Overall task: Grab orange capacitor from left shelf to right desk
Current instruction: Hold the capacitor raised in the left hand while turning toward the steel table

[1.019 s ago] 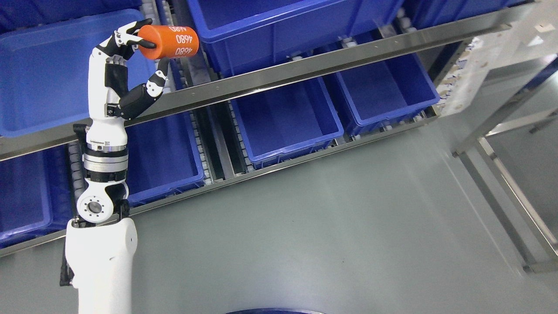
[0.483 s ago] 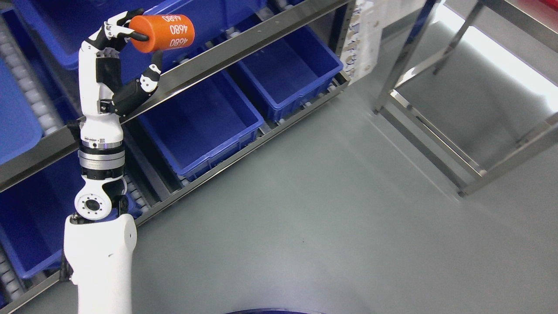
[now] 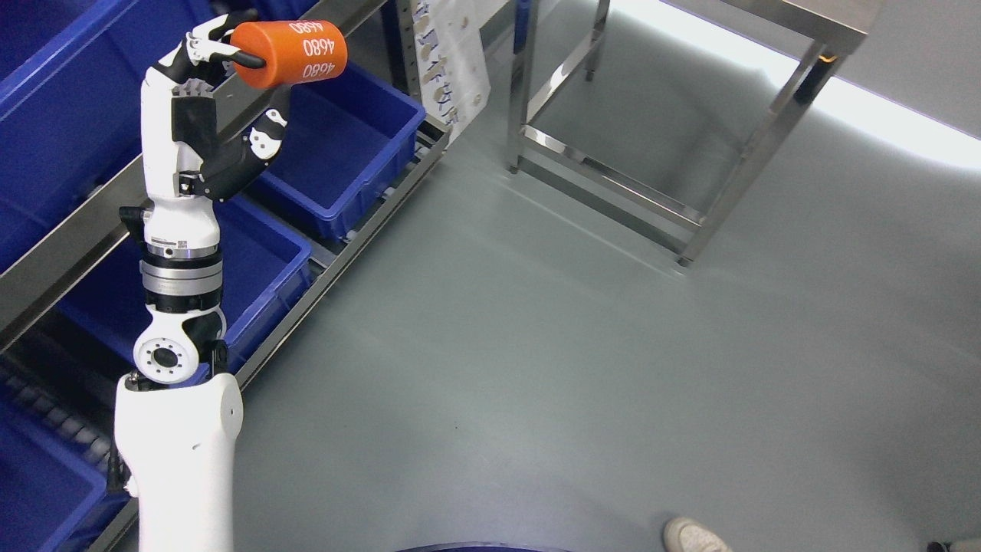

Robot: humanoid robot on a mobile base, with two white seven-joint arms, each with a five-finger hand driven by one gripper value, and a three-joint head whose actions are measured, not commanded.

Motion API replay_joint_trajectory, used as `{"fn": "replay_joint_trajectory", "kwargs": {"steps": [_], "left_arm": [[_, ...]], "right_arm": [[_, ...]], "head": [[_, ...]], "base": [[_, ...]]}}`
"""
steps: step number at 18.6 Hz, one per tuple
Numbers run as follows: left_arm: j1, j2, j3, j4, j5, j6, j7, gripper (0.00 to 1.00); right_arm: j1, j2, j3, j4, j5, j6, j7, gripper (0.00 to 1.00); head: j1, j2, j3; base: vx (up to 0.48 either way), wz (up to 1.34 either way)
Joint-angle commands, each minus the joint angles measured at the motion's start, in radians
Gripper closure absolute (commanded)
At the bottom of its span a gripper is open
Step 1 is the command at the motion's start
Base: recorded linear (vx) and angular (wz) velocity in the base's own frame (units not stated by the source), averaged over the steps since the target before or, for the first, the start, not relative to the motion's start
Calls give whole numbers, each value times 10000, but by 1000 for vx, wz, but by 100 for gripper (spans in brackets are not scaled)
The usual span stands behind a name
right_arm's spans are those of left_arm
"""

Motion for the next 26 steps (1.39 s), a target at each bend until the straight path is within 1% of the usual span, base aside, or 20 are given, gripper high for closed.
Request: {"fn": "replay_joint_trajectory", "kwargs": {"steps": [1, 7, 14, 16, 26], "left_arm": [[-80, 175, -100, -29, 10, 14, 5, 99], [-249, 175, -284, -14, 10, 152, 5, 99], [-877, 175, -375, -14, -6, 1025, 5, 99], [-970, 175, -468, 2, -6, 1134, 5, 99], [-1583, 175, -1019, 32, -6, 1839, 36, 99]], "right_arm": [[-17, -175, -108, -337, 0, 4, -5, 0], [-17, -175, -108, -337, 0, 4, -5, 0], [-17, -175, -108, -337, 0, 4, -5, 0], [-17, -175, -108, -337, 0, 4, -5, 0], [-17, -175, -108, -337, 0, 4, -5, 0]], "head": [[0, 0, 0], [0, 1, 0], [0, 1, 0], [0, 1, 0], [0, 3, 0]], "base": [[61, -538], [64, -389], [117, -345], [142, -329], [233, -243]]}}
